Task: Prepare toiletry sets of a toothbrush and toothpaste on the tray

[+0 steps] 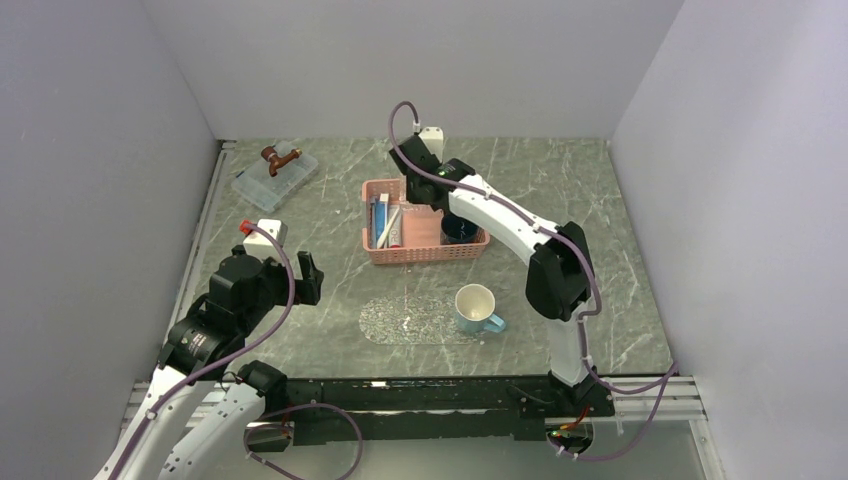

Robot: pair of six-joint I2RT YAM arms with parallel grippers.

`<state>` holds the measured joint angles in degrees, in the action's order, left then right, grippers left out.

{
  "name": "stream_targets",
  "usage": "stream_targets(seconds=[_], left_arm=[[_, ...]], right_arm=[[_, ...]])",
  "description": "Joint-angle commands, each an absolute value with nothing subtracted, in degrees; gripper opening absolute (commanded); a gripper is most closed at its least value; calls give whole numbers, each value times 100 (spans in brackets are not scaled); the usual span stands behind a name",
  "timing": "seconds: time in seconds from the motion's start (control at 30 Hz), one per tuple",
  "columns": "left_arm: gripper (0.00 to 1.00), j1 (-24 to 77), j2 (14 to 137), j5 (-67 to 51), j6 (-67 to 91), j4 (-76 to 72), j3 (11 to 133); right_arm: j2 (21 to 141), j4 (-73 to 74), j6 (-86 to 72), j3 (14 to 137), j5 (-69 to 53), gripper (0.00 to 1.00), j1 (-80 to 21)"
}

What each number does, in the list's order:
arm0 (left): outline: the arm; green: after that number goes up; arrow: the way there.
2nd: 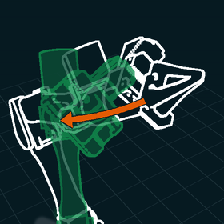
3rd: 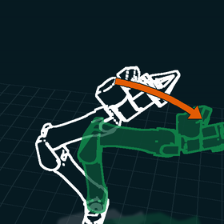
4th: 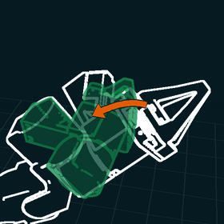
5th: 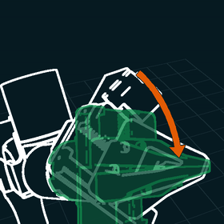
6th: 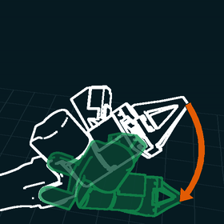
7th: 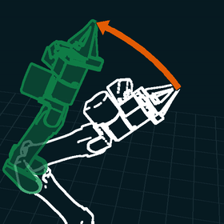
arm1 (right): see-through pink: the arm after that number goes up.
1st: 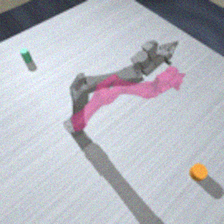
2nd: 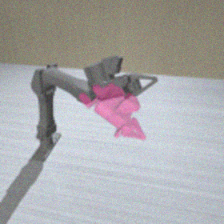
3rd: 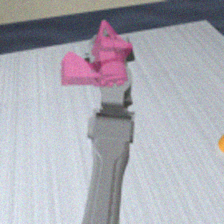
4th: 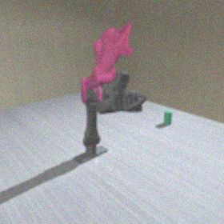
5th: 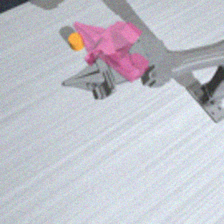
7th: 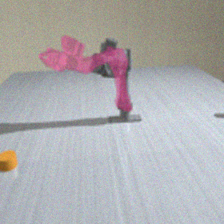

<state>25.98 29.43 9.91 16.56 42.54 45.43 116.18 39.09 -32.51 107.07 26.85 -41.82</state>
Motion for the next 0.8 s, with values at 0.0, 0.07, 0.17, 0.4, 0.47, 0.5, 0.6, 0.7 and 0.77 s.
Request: stream_targets(seconds=[0.0,0.07,0.17,0.4,0.47,0.5,0.6,0.7,0.77], left_arm=[[99,2598,2962,975,1572,4124,4570],[99,2599,2946,975,1573,4116,4562],[99,2601,2932,968,1573,4118,4566],[99,2600,2935,976,1572,4113,4568],[99,2600,2927,983,1577,4113,4570],[99,2598,2922,976,1574,4106,4563],[99,2600,2931,950,1577,4105,4561],[99,2599,2919,941,1584,4113,4570],[99,2599,2896,939,1589,4105,4562]], right_arm=[[11089,3948,-3081,11013,2979,0,-4327],[10988,4017,-3051,11016,3003,0,-4405],[10869,4218,-3086,11044,3059,0,-4499],[10423,4612,-3372,10854,2940,0,-4647],[10270,4668,-3456,10725,2919,0,-4721],[10191,4692,-3496,10649,2912,0,-4755],[9973,4789,-3623,10442,2843,0,-4838],[9798,4914,-3797,10198,2890,0,-4965],[9637,4942,-3955,10000,2888,0,-5058]])
